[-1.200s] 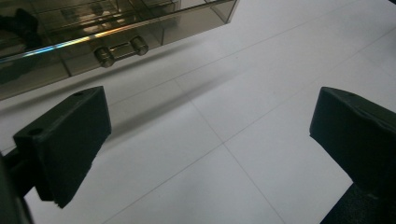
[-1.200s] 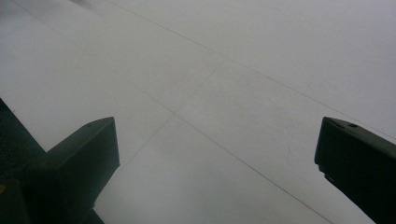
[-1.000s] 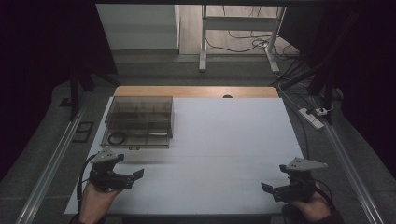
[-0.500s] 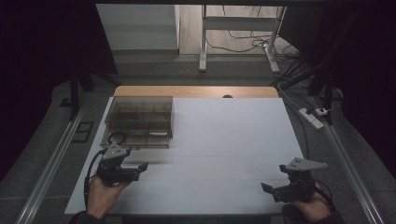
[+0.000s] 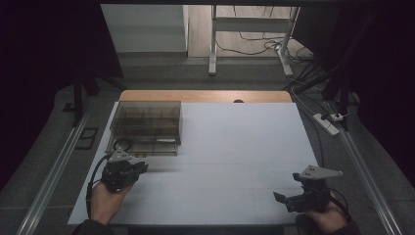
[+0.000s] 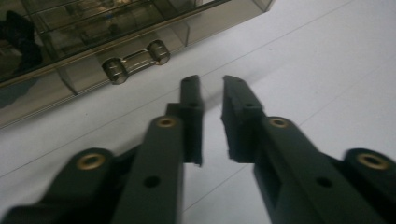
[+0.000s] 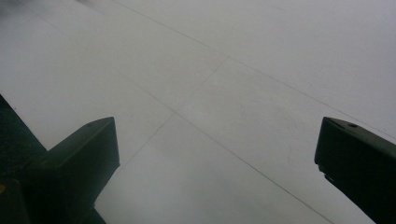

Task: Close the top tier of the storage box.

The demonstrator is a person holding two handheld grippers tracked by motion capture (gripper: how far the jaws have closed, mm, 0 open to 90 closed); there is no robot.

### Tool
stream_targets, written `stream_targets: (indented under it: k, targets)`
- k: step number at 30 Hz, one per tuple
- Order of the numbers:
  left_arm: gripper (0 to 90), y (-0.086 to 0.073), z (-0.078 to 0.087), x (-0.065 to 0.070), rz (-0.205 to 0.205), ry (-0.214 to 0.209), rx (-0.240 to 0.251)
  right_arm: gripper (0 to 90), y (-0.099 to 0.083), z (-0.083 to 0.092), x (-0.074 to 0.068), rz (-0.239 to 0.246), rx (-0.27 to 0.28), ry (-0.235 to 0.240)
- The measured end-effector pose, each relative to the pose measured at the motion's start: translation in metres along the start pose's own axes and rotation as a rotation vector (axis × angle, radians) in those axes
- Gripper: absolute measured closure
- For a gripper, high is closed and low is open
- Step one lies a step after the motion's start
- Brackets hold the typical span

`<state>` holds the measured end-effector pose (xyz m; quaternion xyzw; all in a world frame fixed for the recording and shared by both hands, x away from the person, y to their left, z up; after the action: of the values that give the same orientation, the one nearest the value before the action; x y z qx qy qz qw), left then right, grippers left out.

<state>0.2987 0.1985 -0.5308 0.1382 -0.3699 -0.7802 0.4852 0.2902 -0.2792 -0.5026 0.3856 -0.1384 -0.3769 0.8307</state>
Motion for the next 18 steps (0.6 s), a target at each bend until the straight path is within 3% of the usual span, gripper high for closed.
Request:
stream_targets:
  k: [2,18]
  targets:
    - [88.5,0.000,-0.001,-0.003,0.007,0.010,0.000,0.0,0.000,0.000,0.000,0.001,-0.002,0.000]
    - [89.1,0.003,-0.012,-0.023,0.040,0.060,-0.032,0.0,0.000,0.000,-0.001,0.006,-0.003,0.003]
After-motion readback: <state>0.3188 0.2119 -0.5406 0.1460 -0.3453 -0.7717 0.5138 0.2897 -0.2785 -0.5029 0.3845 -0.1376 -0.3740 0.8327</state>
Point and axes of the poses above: each handheld gripper's, and its own axes: z roughly backward along the jaws, y roughly out of its top, x roughly to its right, the point moved 7 cm from there along -z, roughly forward along the jaws, and after that the axes turned 1 degree about x, right-handed, at the moved point
